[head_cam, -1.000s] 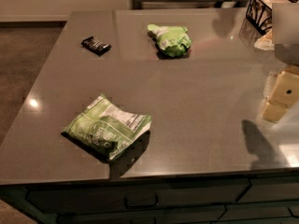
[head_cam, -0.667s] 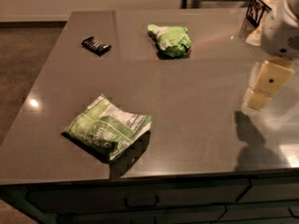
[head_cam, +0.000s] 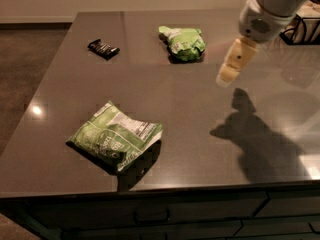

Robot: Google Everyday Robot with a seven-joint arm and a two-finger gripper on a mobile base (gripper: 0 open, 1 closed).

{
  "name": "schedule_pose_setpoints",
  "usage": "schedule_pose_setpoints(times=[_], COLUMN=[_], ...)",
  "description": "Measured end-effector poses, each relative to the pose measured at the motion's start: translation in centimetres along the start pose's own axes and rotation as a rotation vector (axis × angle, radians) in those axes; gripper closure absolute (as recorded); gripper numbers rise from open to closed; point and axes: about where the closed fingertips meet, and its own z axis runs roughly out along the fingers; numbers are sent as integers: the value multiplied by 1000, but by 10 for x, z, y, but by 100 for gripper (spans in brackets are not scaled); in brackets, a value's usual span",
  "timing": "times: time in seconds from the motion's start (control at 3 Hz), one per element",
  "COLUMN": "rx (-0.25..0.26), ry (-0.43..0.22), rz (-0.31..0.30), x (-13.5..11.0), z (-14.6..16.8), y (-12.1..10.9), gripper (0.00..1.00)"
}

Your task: Move green rice chip bag near rxbar chocolate

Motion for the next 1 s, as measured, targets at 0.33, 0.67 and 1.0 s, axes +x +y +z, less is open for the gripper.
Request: schedule_pose_setpoints(times=[0.33, 0.67, 1.0], rx=[25, 35, 33], ry=[-29, -80, -138], rz=[124, 239, 325], x=[-29, -54, -81], z=[25, 46, 67], y=[-34, -64, -91], gripper=[0, 0, 0])
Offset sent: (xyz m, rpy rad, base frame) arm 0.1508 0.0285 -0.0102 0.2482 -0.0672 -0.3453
